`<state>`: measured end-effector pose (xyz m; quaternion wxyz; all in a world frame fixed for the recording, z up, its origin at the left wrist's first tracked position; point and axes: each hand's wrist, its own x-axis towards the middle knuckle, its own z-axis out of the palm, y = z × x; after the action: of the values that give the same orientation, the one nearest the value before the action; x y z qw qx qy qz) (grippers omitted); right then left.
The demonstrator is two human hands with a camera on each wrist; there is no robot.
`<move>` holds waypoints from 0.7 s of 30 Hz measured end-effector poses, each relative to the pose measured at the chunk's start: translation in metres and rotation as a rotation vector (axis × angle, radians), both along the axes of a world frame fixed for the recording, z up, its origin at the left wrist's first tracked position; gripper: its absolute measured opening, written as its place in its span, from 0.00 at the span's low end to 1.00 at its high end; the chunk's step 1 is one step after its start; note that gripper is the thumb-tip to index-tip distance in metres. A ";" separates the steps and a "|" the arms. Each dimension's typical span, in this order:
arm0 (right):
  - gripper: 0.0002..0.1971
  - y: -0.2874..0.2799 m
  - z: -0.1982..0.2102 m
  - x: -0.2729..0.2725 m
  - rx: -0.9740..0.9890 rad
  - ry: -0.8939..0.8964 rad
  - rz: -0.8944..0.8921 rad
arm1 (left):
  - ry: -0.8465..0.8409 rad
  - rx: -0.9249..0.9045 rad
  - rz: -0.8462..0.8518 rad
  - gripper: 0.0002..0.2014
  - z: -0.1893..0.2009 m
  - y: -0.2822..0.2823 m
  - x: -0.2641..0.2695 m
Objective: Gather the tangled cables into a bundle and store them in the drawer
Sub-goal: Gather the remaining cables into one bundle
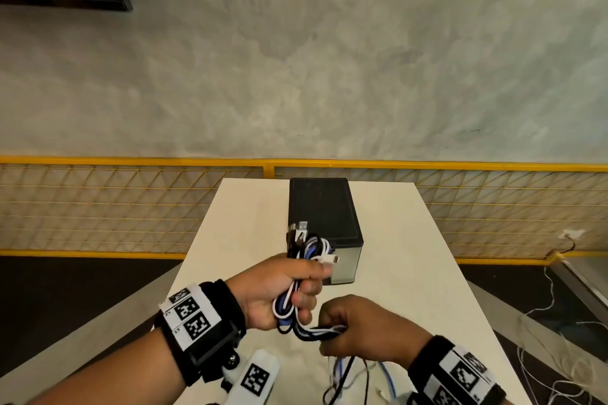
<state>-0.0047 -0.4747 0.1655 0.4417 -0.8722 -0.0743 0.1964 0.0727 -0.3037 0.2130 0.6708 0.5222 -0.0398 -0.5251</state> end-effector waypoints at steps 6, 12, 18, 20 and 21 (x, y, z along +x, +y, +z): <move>0.05 -0.004 0.020 -0.002 -0.483 -0.303 -0.053 | -0.021 0.192 -0.068 0.06 -0.010 0.011 0.002; 0.07 0.005 0.036 0.003 -0.599 -0.453 0.008 | -0.263 0.262 -0.140 0.06 -0.018 0.014 -0.004; 0.08 0.015 0.040 0.010 -0.694 -0.453 0.061 | -0.426 0.232 -0.194 0.08 -0.022 0.012 -0.011; 0.07 0.015 0.040 0.012 -0.696 -0.451 0.044 | -0.454 0.227 -0.204 0.13 -0.026 0.011 -0.014; 0.07 0.014 0.040 0.013 -0.704 -0.451 0.028 | -0.465 0.237 -0.202 0.14 -0.030 0.010 -0.016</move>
<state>0.0080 -0.4605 0.2055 0.0867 -0.9900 -0.1094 0.0196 0.0572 -0.2939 0.1831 0.5220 0.6969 -0.1827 -0.4566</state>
